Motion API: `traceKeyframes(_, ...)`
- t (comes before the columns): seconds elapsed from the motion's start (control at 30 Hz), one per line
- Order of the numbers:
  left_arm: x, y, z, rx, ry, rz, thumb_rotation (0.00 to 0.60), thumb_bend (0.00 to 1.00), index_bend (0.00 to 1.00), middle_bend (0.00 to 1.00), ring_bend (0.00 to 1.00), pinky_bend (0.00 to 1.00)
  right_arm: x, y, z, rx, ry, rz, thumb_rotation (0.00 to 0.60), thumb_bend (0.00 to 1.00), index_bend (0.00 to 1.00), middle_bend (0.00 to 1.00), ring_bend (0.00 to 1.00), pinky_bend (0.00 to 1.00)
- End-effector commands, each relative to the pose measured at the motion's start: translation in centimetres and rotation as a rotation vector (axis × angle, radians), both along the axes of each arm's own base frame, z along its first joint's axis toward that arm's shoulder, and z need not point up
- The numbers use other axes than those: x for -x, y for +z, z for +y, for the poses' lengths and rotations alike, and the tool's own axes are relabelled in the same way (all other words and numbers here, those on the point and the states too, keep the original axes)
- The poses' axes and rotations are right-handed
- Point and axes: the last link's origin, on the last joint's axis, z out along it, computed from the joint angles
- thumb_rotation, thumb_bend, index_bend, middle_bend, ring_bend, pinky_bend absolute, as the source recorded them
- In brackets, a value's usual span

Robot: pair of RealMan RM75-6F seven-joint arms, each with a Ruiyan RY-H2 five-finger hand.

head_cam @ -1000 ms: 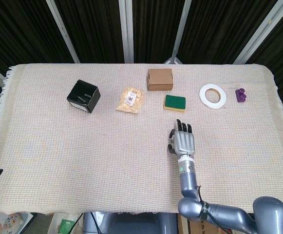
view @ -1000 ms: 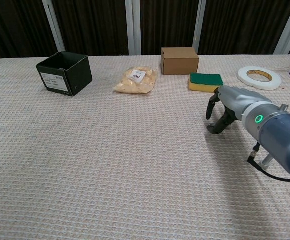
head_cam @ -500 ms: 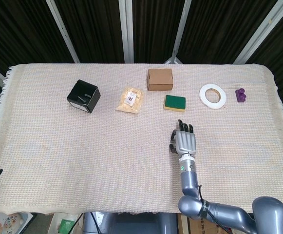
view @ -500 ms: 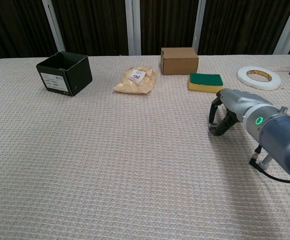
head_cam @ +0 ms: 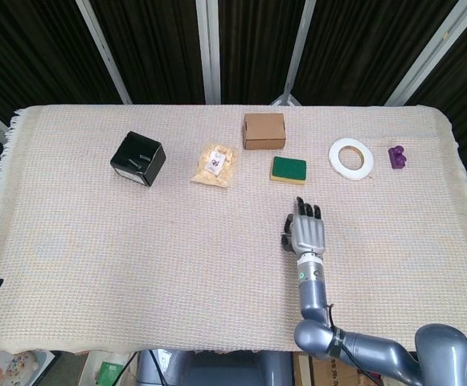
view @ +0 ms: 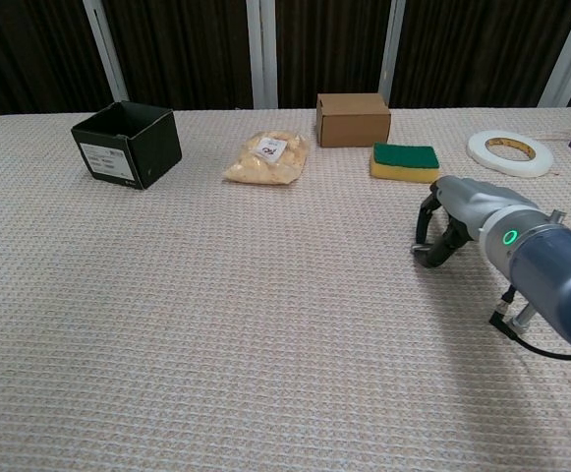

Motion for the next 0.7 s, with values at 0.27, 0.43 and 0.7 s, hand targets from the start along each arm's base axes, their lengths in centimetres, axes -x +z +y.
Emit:
traceKeyframes(0.27,-0.04,-0.07,0.01,0.002,0.000,0.003,0.600,0.12,0.07,0.04,0.00,0.15,0.31,0.15,-0.12,-0.004,-0.005,0.014,0.600,0.36,0.55,0.04,0.10,0.04)
traceKeyframes(0.43,-0.06,-0.09,-0.02,0.002,-0.001,0.004,0.600,0.12,0.07,0.04,0.00,0.15,0.26,0.26,-0.10,-0.007,-0.003,0.015,0.600,0.36,0.55,0.04,0.10,0.04)
traceKeyframes(0.7,-0.09,-0.13,-0.04,0.004,-0.003,0.005,0.600,0.12,0.07,0.04,0.00,0.15,0.27,0.12,0.02,-0.018,-0.005,0.011,0.600,0.36,0.57,0.05,0.10,0.04)
